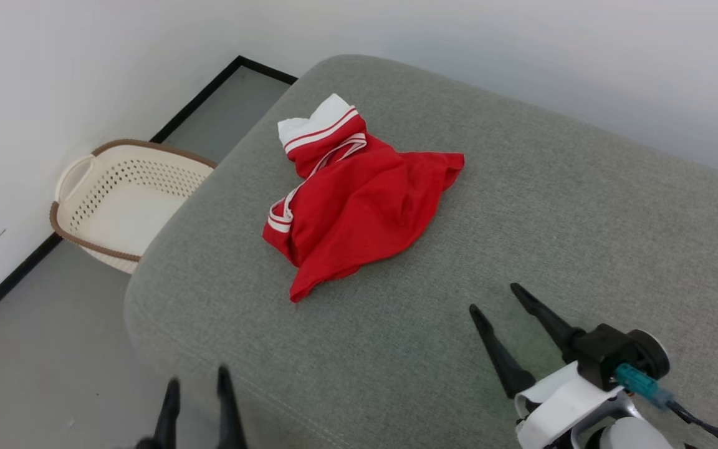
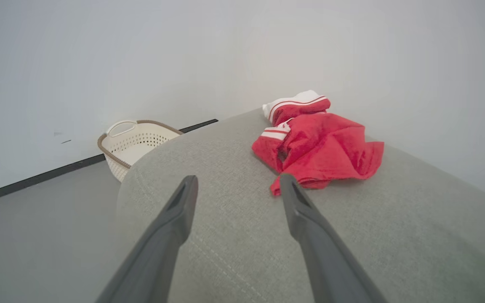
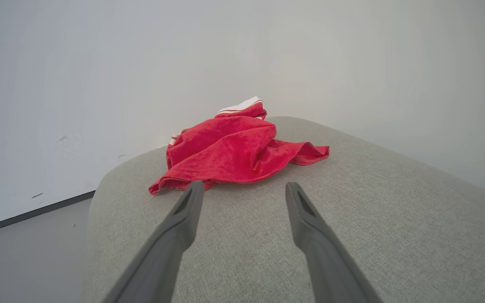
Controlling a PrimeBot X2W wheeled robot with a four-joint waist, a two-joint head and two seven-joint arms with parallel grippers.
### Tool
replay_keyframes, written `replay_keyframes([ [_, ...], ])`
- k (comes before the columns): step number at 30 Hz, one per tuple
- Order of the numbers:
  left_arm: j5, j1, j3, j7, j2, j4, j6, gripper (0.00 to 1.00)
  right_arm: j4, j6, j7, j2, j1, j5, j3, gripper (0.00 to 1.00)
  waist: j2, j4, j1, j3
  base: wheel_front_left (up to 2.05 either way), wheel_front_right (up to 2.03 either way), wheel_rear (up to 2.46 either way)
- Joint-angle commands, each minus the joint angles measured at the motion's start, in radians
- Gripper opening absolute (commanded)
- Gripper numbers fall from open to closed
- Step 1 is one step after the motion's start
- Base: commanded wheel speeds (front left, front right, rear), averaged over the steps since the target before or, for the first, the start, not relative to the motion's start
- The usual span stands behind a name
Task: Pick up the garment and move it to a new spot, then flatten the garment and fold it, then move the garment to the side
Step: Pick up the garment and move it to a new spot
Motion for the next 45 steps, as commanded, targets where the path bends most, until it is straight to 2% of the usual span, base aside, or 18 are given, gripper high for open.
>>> replay_keyframes([
  [1,0.002,-0.023,-0.001,-0.001,0.000,0.000,-0.007,1.00,-0.004,-0.001,-0.008,-0.004,0.010,-0.002,-0.007,1.00,0.0000,-0.002,0.0000,0.000,0.00,0.00,0.00],
  [5,0.049,-0.137,-0.006,-0.001,0.000,0.032,-0.081,1.00,-0.023,-0.001,-0.012,0.005,0.039,-0.019,-0.051,1.00,0.0000,-0.015,0.0000,0.000,0.00,0.00,0.00],
  [9,0.089,-0.334,-0.015,-0.001,0.020,0.108,-0.186,1.00,-0.064,-0.001,-0.014,0.025,0.094,-0.045,-0.115,1.00,0.0000,-0.034,0.0000,-0.001,0.00,0.00,0.00],
  [14,0.055,-0.625,0.044,0.000,0.076,0.232,-0.258,1.00,-0.146,-0.001,0.017,0.037,0.101,-0.085,-0.114,1.00,0.0000,-0.162,0.0000,0.070,0.00,0.00,0.00],
  [16,0.076,-0.738,0.048,0.008,0.132,0.313,-0.272,1.00,-0.172,-0.001,0.025,0.035,0.089,-0.091,-0.104,1.00,0.0000,-0.210,0.0000,0.107,0.00,0.00,0.00],
  [18,0.049,-0.854,0.055,0.029,0.166,0.409,-0.291,1.00,-0.194,-0.001,0.028,0.029,0.070,-0.092,-0.103,1.00,0.0000,-0.252,0.0000,0.144,0.00,0.00,0.00],
  [23,0.020,-1.064,0.006,0.094,0.277,0.680,-0.313,1.00,-0.211,-0.001,0.016,0.028,0.035,-0.086,-0.093,1.00,0.0000,-0.340,0.0000,0.206,0.00,0.00,0.00],
  [28,-0.094,-1.161,-0.103,0.236,0.345,0.887,-0.315,1.00,-0.193,-0.001,-0.004,0.038,0.011,-0.076,-0.077,1.00,0.0000,-0.403,0.0000,0.231,0.00,0.00,0.00],
  [34,-0.275,-1.187,-0.232,0.485,0.413,0.994,-0.314,1.00,-0.168,-0.001,-0.022,0.044,-0.015,-0.070,-0.042,1.00,0.0000,-0.452,0.0000,0.248,0.00,0.00,0.00],
  [41,-0.445,-1.162,-0.293,0.745,0.449,1.045,-0.314,1.00,-0.157,-0.001,-0.034,0.050,-0.031,-0.064,-0.022,1.00,0.0000,-0.484,0.0000,0.257,0.00,0.00,0.00],
  [45,-0.450,-1.164,-0.337,0.761,0.458,1.063,-0.314,1.00,-0.160,-0.001,-0.037,0.047,-0.039,-0.065,-0.014,1.00,0.0000,-0.499,0.0000,0.276,0.00,0.00,0.00],
])
